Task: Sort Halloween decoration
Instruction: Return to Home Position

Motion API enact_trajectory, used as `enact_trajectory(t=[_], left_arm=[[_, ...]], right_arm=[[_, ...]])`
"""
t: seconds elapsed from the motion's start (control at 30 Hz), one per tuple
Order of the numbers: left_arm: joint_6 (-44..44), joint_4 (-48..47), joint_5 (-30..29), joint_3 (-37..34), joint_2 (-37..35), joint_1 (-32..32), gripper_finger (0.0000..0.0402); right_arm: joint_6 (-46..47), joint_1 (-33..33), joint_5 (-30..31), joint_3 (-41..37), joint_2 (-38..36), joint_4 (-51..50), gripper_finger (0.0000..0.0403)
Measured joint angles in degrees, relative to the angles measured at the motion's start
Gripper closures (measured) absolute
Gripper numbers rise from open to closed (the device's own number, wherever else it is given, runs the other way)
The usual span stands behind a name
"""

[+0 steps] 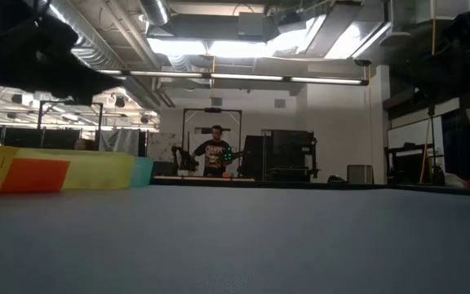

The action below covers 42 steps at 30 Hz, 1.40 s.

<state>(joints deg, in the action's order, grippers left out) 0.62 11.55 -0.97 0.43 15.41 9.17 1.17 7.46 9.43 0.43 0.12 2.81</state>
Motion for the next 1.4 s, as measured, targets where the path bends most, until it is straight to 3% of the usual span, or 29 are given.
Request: enact_trajectory(t=[0.57, 1.07, 1.4], left_arm=[[0.0, -0.09, 0.0, 0.0, -15.26, 0.0, 0.0401], [0.0, 0.92, 0.0, 0.02, -15.27, -8.54, 0.0401], [0.0, 0.92, 0.0, 0.02, -15.27, -8.83, 0.0401]], right_arm=[[-0.02, 0.0, -0.01, -0.02, 0.02, 0.04, 0.0397], [-0.02, 0.0, -0.02, -0.02, 0.02, 0.09, 0.0397], [-0.02, 0.02, -0.03, -0.02, 0.02, 0.09, 0.0397]])
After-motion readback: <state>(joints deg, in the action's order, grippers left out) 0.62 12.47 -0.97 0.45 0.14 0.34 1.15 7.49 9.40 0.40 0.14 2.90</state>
